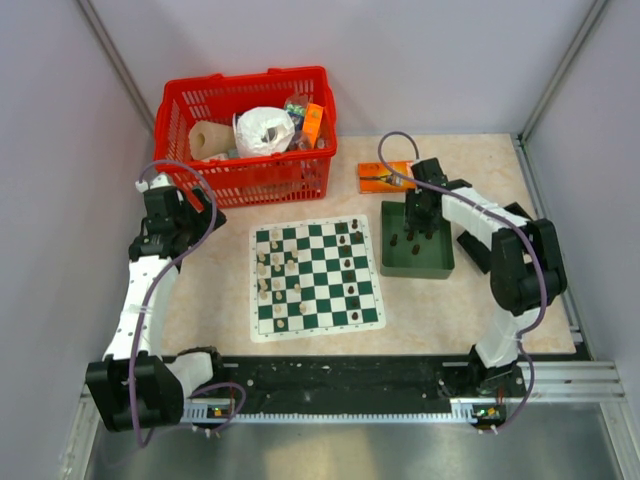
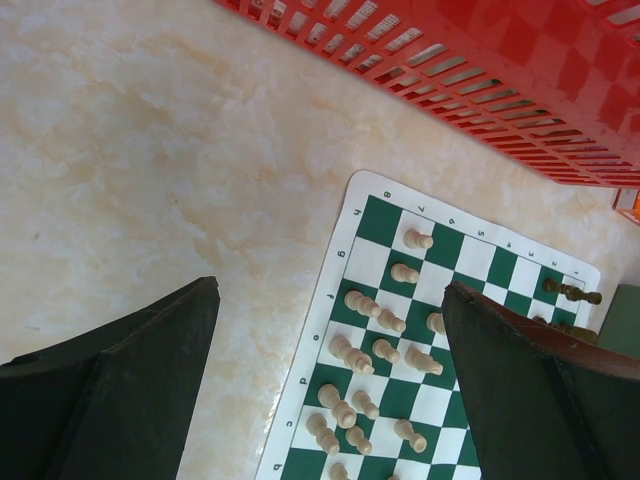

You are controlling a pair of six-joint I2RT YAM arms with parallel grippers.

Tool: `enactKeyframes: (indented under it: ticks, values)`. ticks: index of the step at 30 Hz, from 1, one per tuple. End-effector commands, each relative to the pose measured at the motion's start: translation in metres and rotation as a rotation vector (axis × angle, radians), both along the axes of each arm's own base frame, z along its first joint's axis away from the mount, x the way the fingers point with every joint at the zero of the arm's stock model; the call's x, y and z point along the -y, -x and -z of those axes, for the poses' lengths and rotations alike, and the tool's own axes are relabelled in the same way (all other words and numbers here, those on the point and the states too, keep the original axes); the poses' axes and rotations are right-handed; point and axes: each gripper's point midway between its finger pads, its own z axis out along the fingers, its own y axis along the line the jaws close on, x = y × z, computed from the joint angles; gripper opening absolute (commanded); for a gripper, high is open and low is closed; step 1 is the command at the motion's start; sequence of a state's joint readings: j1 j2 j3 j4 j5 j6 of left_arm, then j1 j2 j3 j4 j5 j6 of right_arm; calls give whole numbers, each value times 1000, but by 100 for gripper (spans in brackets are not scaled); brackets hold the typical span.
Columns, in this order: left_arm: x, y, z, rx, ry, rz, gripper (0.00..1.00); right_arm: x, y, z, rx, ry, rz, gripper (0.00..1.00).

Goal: Set up the chess pieces on the board

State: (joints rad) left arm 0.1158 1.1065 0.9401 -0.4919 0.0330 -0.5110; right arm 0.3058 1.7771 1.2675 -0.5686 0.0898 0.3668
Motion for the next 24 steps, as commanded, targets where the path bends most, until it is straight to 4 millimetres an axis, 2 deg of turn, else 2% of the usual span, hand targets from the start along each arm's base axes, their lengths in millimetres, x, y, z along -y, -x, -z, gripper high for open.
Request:
enactKeyframes:
  ticks: [1, 11, 24]
  values:
    - [-3, -5, -9, 44, -10, -12, 99, -4, -6, 4, 9, 25, -21, 41]
    - [-4, -4, -9, 42, -13, -15, 99, -7, -8, 12, -5, 37, -36, 34]
    - [-3, -4, -8, 41, -11, -12, 99, -9, -17, 11, 23, 45, -35, 34]
